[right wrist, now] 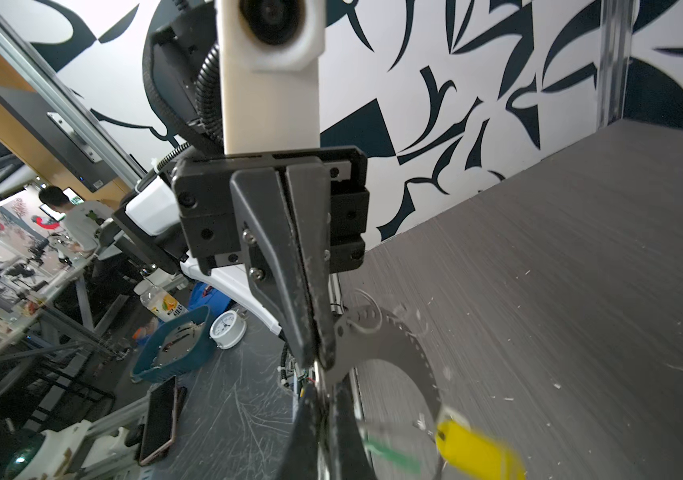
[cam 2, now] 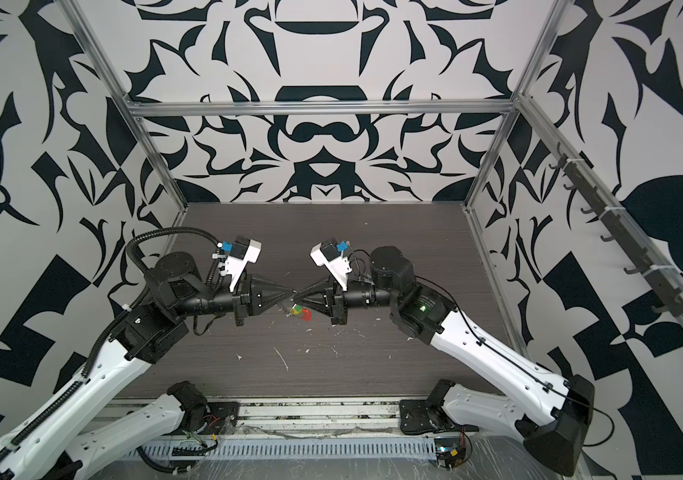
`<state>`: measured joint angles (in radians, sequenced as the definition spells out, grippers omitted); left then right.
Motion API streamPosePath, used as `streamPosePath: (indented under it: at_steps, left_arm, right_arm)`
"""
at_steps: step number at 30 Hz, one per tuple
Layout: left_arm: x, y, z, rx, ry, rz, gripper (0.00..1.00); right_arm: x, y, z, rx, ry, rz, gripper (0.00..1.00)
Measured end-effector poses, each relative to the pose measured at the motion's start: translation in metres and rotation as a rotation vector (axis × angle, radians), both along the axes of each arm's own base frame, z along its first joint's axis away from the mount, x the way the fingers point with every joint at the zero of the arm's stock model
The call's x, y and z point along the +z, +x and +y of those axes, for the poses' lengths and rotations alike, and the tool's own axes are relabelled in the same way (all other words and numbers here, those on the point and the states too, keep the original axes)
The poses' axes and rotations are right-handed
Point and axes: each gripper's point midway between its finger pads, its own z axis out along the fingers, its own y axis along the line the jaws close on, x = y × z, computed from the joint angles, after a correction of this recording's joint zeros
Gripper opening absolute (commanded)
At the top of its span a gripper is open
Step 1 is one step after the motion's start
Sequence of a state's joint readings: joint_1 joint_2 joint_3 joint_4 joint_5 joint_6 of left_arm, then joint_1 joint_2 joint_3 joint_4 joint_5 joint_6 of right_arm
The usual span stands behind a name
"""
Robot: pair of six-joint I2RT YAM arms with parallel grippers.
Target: Remove the keys from the keyring
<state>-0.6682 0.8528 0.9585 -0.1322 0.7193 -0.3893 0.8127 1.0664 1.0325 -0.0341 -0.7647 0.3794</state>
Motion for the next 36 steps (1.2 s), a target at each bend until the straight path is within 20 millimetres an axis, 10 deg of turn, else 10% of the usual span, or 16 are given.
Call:
streamPosePath:
  at_steps: [3, 7, 11, 36]
  left_arm:
    - [-0.001, 0.0, 0.0, 0.0, 0.003, 0.003, 0.0]
    - [-0.006, 0.002, -0.001, 0.005, 0.018, 0.026, 0.34]
    - [-0.011, 0.006, 0.002, 0.041, 0.049, 0.043, 0.46]
    - [-0.036, 0.036, -0.011, 0.098, 0.135, 0.096, 0.38]
  right_arm:
    - [-0.002, 0.0, 0.0, -0.001, -0.009, 0.015, 0.0]
    - [-0.007, 0.004, -0.004, -0.038, -0.068, 0.024, 0.0]
    - [-0.014, 0.016, -0.011, -0.123, -0.174, 0.014, 0.0]
    - [-0.041, 0.03, -0.013, -0.271, -0.395, -0.053, 0.0]
